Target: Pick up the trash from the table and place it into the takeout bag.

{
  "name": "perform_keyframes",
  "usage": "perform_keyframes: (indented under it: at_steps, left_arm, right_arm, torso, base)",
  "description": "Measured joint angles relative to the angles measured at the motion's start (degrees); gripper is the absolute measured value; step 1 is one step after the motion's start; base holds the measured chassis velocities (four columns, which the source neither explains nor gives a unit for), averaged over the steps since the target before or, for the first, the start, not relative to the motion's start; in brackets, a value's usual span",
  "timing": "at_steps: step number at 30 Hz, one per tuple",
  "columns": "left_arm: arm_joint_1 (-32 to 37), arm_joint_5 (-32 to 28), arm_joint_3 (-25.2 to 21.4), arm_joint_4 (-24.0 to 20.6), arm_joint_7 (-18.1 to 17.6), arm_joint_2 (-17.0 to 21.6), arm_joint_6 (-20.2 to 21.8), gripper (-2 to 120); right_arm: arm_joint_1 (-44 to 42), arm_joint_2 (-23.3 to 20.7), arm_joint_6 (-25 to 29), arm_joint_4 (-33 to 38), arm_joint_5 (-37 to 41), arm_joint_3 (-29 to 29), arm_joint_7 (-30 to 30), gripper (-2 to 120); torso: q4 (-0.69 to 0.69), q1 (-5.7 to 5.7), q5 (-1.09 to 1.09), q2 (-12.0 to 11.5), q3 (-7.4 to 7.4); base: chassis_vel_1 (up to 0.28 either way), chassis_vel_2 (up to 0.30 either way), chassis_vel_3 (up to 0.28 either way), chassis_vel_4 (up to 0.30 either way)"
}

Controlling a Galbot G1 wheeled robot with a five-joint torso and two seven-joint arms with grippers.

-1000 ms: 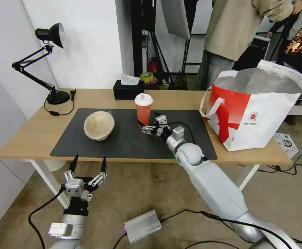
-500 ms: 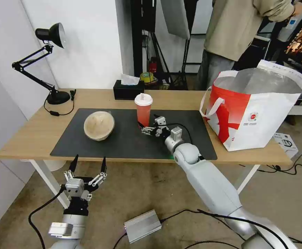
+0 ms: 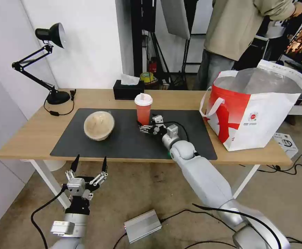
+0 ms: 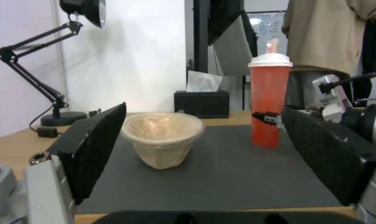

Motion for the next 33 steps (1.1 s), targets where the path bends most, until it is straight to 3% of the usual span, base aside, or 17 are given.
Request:
perform_keyframes:
  at_steps: [26, 29, 33]
  left_arm:
    - [-0.1, -0.4, -0.1, 0.7, 0.0, 0.3, -0.2, 100]
    - [-0.1, -0.4, -0.2, 0.7, 0.0, 0.3, -0.3, 100]
    - [-0.1, -0.5, -0.2, 0.7, 0.0, 0.3, -0.3, 100]
  right_arm:
    - [3.4, 4.0, 0.4, -7.4, -0.6, 0.0, -0.5, 100]
    - [3.5, 4.2, 0.4, -7.8, -0.6, 0.1, -0.5, 93]
    - [3.5, 4.3, 0.4, -8.2, -0.6, 0.1, -0.5, 76]
  torso:
    - [0.0, 0.0, 0.0, 0.0, 0.0]
    - [0.0, 0.0, 0.0, 0.0, 0.0]
    - [0.0, 0.0, 0.0, 0.0, 0.0]
  base:
    - [0.0, 0.0, 0.0, 0.0]
    - [0.0, 0.0, 0.0, 0.0]
    - [0.0, 0.0, 0.0, 0.0]
